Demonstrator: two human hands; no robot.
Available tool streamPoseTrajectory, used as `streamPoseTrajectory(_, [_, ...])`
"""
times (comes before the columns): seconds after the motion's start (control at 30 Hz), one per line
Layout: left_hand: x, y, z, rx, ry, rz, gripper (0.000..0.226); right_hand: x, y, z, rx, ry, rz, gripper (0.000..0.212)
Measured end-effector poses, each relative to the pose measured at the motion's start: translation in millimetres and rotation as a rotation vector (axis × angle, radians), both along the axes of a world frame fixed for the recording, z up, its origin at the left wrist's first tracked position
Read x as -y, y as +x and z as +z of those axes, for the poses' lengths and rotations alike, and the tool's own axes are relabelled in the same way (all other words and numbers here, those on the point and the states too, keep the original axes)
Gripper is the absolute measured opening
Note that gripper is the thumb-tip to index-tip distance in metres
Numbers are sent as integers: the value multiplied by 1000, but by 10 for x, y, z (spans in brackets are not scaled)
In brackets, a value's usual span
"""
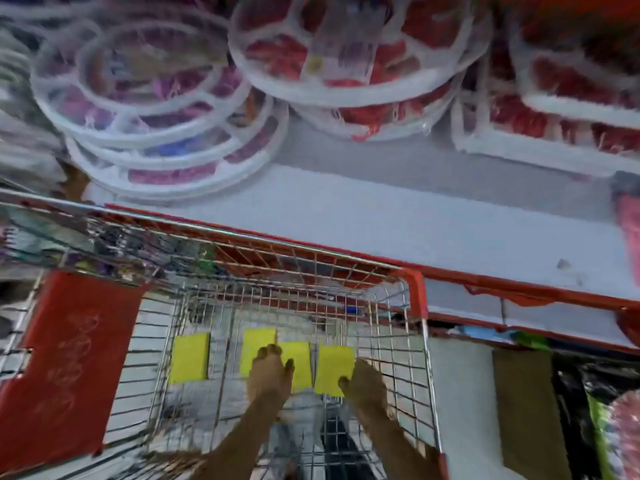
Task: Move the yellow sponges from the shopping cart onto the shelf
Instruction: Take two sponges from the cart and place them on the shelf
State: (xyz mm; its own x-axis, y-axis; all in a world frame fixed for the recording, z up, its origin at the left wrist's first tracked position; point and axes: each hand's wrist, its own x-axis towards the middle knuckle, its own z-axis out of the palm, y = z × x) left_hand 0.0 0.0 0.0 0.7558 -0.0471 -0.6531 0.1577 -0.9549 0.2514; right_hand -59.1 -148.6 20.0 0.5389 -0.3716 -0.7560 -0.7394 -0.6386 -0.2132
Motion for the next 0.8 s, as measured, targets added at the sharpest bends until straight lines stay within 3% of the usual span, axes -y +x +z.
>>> streamPoseTrajectory(0.13, [54,-13,-329,-148,46,200,42,-41,12,-357,-58,35,-90,45])
streamPoseTrajectory(0.37, [229,-47,-432,-82,-67,492,38,-207,65,-646,-47,-16,-277,71])
streamPoseTrajectory(0.5, [209,-54,-256,-112,-170,645,43,-139,52,-525,-11,35,-386,44])
streamPoseTrajectory(0.6, [84,-46,-107,-149,-233,655,51,-112,42,-421,19,108,-351,38])
streamPoseTrajectory(0.63, [34,-50,-8,-141,-249,638,50,-115,33,-331,47,125,-352,39])
streamPoseTrajectory(0.7, [-52,-35,193,-130,-277,573,25,-106,37,-154,105,157,-330,40])
streamPoseTrajectory(0.8, [-188,23,509,-87,-373,522,33,-63,63,186,205,202,-294,25])
